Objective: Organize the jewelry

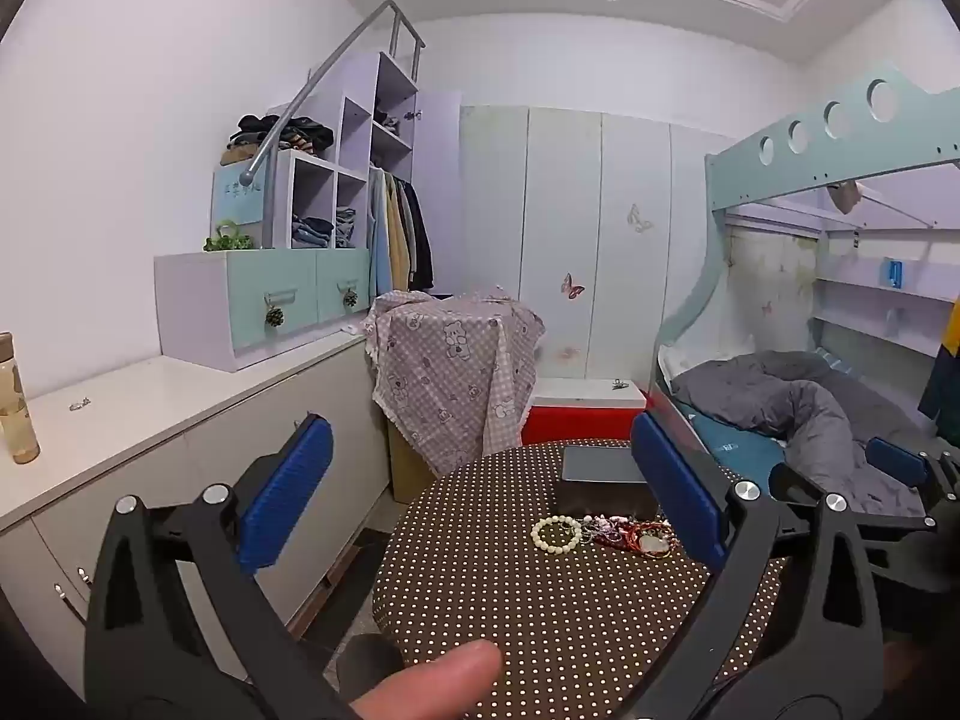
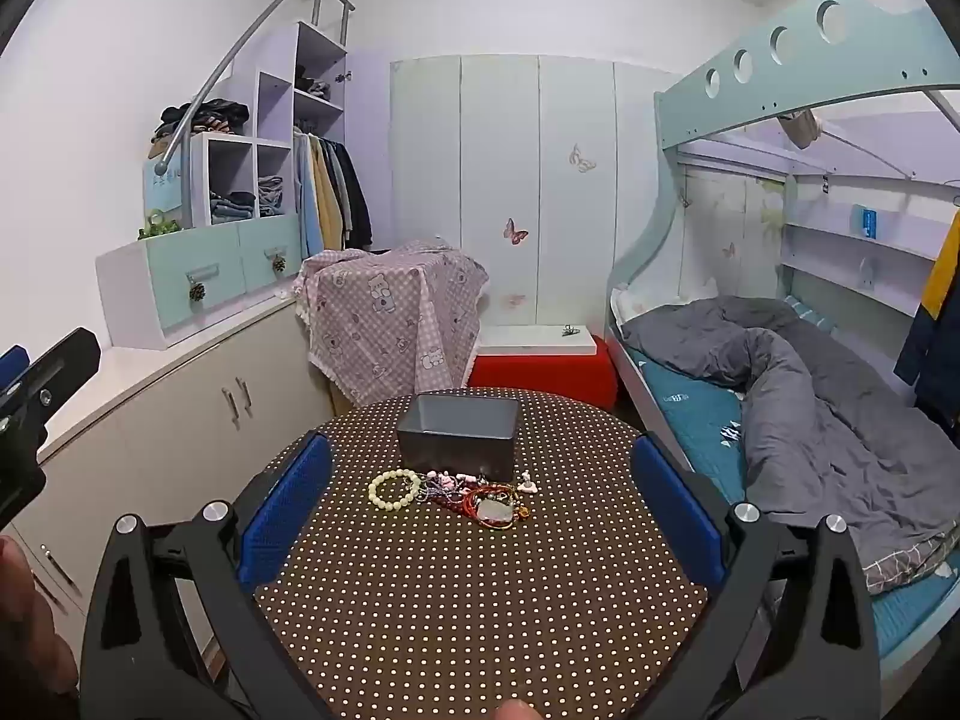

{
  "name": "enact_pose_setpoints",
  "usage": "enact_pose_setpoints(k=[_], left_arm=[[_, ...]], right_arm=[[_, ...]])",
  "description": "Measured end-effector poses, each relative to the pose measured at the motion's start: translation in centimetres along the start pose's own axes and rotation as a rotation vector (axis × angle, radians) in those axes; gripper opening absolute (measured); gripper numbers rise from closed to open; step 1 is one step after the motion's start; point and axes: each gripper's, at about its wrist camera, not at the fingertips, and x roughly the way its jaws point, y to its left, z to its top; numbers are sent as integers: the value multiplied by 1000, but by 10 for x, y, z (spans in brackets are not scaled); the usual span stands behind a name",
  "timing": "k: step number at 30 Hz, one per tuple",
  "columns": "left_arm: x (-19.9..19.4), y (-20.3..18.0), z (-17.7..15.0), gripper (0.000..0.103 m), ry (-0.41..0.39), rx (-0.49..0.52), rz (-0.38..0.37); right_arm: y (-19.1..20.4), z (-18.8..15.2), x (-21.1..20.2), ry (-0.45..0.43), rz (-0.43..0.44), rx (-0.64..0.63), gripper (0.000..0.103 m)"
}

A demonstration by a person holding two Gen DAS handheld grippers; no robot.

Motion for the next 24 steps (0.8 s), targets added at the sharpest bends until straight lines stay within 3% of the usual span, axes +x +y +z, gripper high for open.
enact_pose_setpoints(k=[24], left_arm=[[7, -5, -4, 97, 17, 8, -1]], right_arm=[[-5, 4, -5, -23, -18, 12, 96]])
